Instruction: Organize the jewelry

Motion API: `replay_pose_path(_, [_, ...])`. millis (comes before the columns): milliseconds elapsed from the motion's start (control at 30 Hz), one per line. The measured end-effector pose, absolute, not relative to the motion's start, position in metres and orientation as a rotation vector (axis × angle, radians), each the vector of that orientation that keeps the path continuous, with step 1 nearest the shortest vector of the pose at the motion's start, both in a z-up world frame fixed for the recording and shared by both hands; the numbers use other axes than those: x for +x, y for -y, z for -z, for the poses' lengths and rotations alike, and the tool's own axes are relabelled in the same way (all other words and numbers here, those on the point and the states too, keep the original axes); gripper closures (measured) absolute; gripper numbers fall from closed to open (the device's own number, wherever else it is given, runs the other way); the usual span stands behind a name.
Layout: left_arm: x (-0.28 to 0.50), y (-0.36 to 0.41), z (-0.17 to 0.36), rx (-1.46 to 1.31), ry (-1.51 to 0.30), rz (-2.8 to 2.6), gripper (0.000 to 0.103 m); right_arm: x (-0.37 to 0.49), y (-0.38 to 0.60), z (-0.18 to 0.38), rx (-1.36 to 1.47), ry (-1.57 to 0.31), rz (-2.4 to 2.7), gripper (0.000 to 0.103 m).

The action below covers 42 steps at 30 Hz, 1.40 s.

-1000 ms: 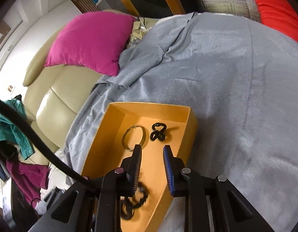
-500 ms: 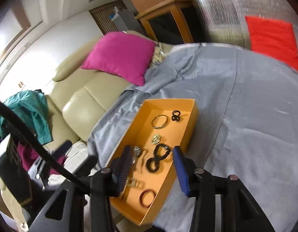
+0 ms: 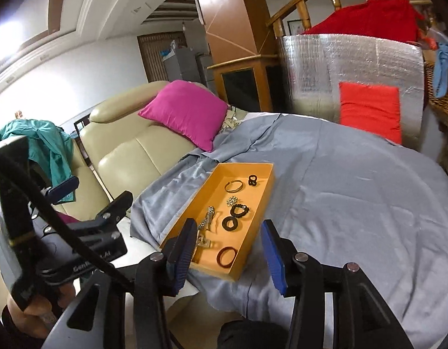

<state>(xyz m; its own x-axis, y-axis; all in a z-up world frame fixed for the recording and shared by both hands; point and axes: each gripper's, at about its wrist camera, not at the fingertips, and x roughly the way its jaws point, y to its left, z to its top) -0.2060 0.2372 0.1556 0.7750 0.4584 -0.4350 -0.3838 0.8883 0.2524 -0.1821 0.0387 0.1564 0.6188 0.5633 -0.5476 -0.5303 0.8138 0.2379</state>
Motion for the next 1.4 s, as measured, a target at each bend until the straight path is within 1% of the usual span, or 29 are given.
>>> replay_pose_path(133, [-0.229,-0.233,-0.165,0.16,-0.487,-0.476,0.003,-0.212,-0.032,-0.166,0.057,-0.613,-0.618,0.05])
replay_pose_path(400, [-0.249,-0.229,-0.176,0.144,-0.471,-0.488,0.003,-0.249,-0.03,-0.175,0.052,-0.573,-0.62,0.049])
replay_pose_path(867, [-0.245,-0.228,-0.17,0.154,-0.496,-0.504,0.003,-0.239,-0.032,-0.165,0.075,-0.605,-0.609,0.048])
replay_pose_path(1400, [-0.245,-0.251,-0.165,0.131,-0.508,-0.531,0.002,-0.237,-0.043,-0.162,0.055,-0.614,-0.617,0.048])
